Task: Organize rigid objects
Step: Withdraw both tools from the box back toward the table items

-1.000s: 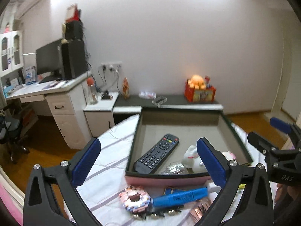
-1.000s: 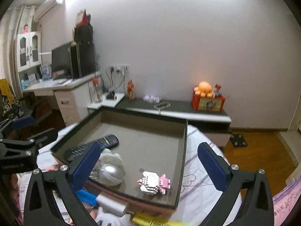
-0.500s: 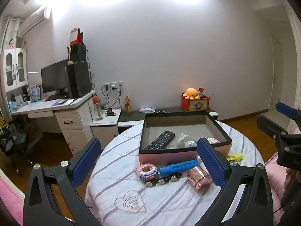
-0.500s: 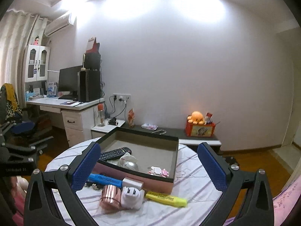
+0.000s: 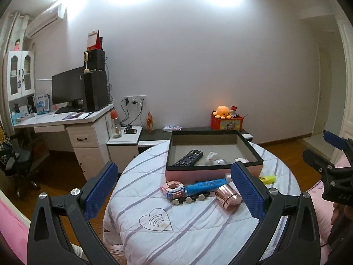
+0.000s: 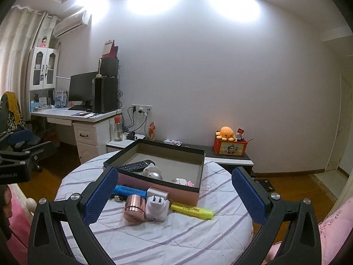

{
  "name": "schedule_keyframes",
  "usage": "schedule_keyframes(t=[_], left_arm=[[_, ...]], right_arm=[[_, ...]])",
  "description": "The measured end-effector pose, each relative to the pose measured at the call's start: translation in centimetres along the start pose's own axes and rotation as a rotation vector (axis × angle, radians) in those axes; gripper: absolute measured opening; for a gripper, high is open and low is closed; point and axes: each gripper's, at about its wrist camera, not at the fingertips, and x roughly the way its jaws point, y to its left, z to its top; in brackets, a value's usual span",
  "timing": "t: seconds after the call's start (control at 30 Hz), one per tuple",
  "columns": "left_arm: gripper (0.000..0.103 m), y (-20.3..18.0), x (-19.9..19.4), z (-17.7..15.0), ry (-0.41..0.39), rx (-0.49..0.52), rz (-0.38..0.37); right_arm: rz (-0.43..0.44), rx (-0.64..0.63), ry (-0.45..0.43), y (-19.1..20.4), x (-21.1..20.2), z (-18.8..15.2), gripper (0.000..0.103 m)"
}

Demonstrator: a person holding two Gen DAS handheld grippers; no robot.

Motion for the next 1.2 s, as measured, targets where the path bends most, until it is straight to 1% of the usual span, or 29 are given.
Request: schedule_keyframes(t=[0.23, 0.37, 0.57, 0.7, 0.77, 0.83, 0.93, 1.07, 1.17, 1.2], left_arm=[[0.103, -0.4, 1.0, -0.7, 0.037, 0.019, -0.003], [0.103, -0.9, 2.5, -1.4, 0.083, 0.035, -0.009], [0.103, -1.6, 5.7, -3.1, 0.180, 0.054, -0.037], [0.103, -2.3, 8.4, -4.4, 0.249, 0.031, -0.054], [0.103, -3.2, 10.0, -5.0, 0.289, 0.016, -0.087], [0.103, -4.2, 11.2, -5.4, 0.316, 0.016, -0.096], [0.103, -6.3, 13.1, -6.1, 0.358, 0.035, -0.109], [0.103, -8.3, 15.3, -6.9, 0.409, 0.044, -0.112], [0.103, -9.0, 16.7, -7.4, 0.450, 0.038, -0.091], [0.103, -9.1, 17.1, -7.6, 0.468, 0.025, -0.098]], right_arm=[[-0.002, 0.010, 0.031, -0.4, 0.6, -0.7, 0.103], [-0.004, 0.013, 0.076, -0.5, 2.0, -1.5, 0.103], [0.000, 0.020, 0.179, -0.9, 5.3, -3.8, 0.103], [-0.010, 0.026, 0.267, -1.1, 8.3, -5.9, 0.103], [-0.001, 0.044, 0.301, -1.5, 9.4, -6.6, 0.103], [-0.012, 0.055, 0.332, -2.1, 10.4, -7.3, 0.103], [-0.023, 0.068, 0.352, -3.1, 11.1, -8.0, 0.103], [-0.023, 0.090, 0.373, -4.4, 11.8, -8.8, 0.103], [-0.014, 0.102, 0.390, -5.2, 12.3, -9.4, 0.103], [-0.007, 0.108, 0.393, -5.4, 12.5, -9.5, 0.103]])
